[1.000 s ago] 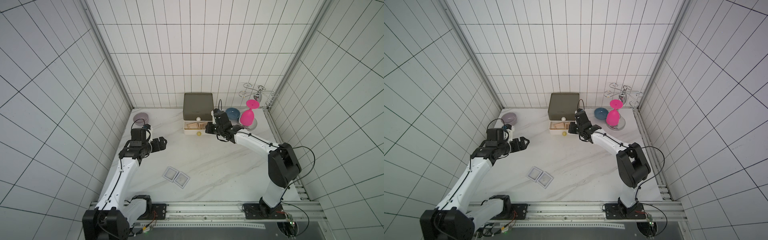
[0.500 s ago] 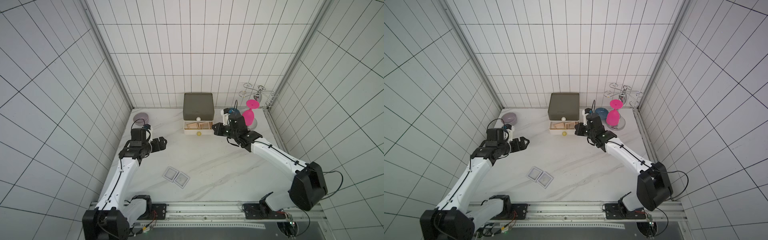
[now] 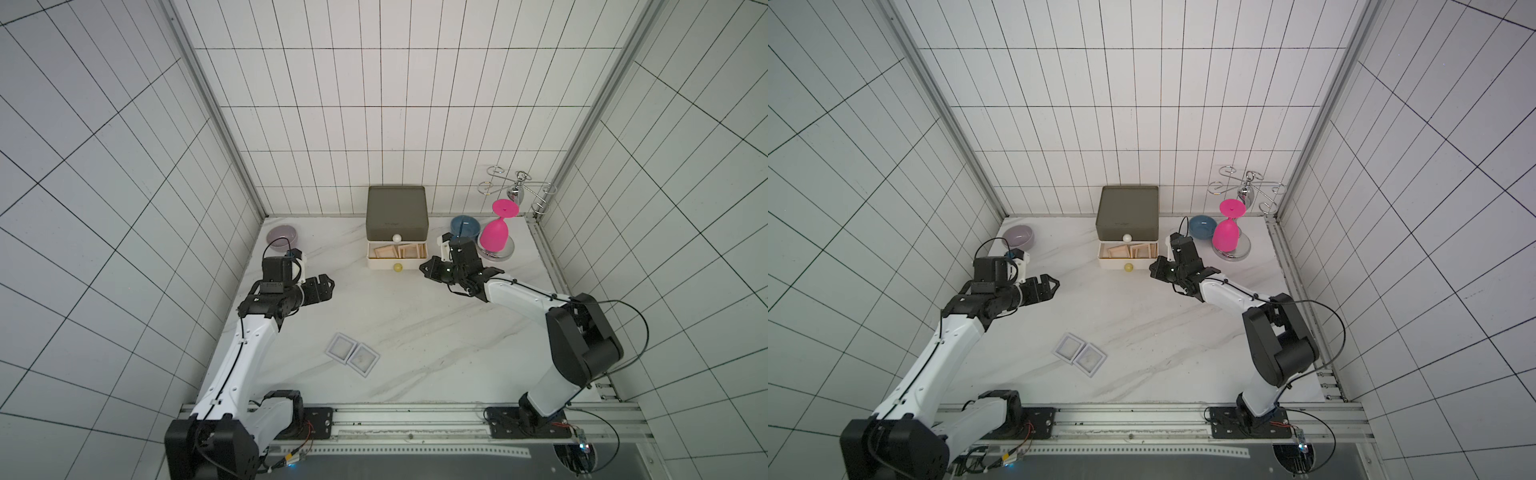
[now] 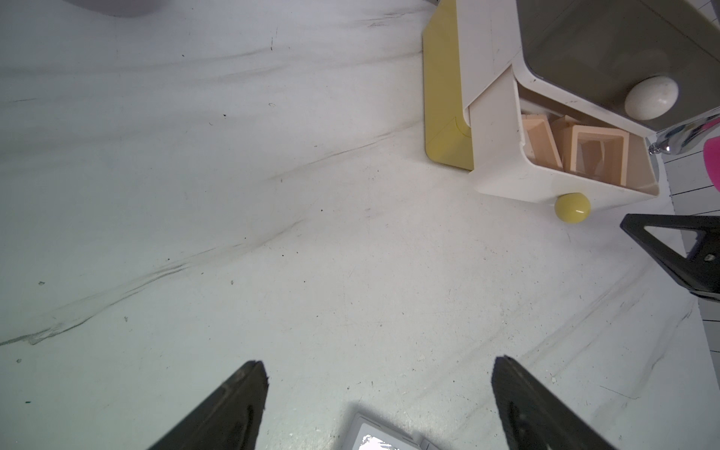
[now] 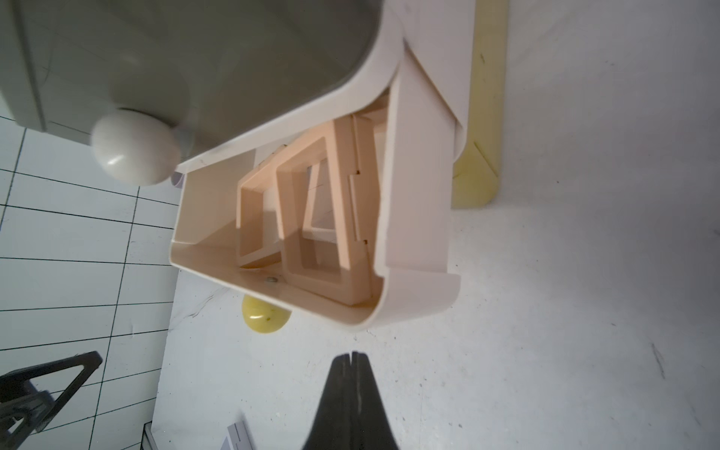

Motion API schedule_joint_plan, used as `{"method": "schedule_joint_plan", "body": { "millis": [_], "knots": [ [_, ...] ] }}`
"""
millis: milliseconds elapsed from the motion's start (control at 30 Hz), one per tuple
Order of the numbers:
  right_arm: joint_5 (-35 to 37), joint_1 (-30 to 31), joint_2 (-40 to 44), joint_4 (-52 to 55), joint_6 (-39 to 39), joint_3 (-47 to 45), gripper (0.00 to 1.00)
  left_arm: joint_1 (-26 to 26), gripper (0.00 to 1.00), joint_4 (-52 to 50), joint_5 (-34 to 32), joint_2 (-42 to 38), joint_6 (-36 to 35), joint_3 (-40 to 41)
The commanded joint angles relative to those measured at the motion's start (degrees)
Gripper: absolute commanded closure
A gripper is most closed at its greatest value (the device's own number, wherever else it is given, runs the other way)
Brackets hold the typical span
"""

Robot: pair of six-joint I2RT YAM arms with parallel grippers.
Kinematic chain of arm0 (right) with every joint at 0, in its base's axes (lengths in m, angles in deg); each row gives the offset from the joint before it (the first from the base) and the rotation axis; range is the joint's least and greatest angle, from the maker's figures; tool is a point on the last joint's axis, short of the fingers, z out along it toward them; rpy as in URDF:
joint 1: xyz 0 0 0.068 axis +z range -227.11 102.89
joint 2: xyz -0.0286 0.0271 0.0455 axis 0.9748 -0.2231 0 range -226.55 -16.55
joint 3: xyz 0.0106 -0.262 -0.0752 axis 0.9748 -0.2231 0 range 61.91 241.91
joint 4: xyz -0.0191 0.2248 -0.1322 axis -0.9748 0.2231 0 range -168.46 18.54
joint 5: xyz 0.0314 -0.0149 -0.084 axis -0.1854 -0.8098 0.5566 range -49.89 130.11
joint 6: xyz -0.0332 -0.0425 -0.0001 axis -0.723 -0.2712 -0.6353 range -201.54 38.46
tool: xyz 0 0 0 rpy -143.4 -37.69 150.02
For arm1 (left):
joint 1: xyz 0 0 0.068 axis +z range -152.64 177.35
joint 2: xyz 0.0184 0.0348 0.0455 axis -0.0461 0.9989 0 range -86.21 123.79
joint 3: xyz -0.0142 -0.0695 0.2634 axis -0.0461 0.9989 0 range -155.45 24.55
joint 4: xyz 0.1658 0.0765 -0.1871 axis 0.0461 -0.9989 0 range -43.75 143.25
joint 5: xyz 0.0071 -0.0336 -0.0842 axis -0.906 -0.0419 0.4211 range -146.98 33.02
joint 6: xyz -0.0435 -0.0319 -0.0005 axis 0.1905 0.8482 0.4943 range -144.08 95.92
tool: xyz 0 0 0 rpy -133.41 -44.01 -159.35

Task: Place the brooch boxes into the drawer by color
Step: Close the drawer in the storage box.

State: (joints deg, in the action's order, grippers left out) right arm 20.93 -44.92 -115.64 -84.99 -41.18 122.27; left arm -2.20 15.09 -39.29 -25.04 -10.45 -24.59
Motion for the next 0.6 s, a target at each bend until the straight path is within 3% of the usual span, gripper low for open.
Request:
{"method": "schedule_joint_plan", "body": {
  "millis": [0, 300, 567],
  "knots": [
    [-0.24, -1.26, -3.16, -3.74, 1.71, 4.23, 1.0, 0.02, 0.06, 1.5, 0.21, -1.36, -0.62, 0.62],
    [-2.7, -3.68, -9.77, -12.46, 8.47, 8.67, 1.0, -0.01, 0.05, 0.85, 0.23, -1.22, -0.84, 0.19],
    [-2.13, -4.41, -14.12, -13.88, 8.51, 12.76, 1.0, 0.01, 0.05, 1.28, 0.1, -1.32, -0.62, 0.53]
  ]
}}
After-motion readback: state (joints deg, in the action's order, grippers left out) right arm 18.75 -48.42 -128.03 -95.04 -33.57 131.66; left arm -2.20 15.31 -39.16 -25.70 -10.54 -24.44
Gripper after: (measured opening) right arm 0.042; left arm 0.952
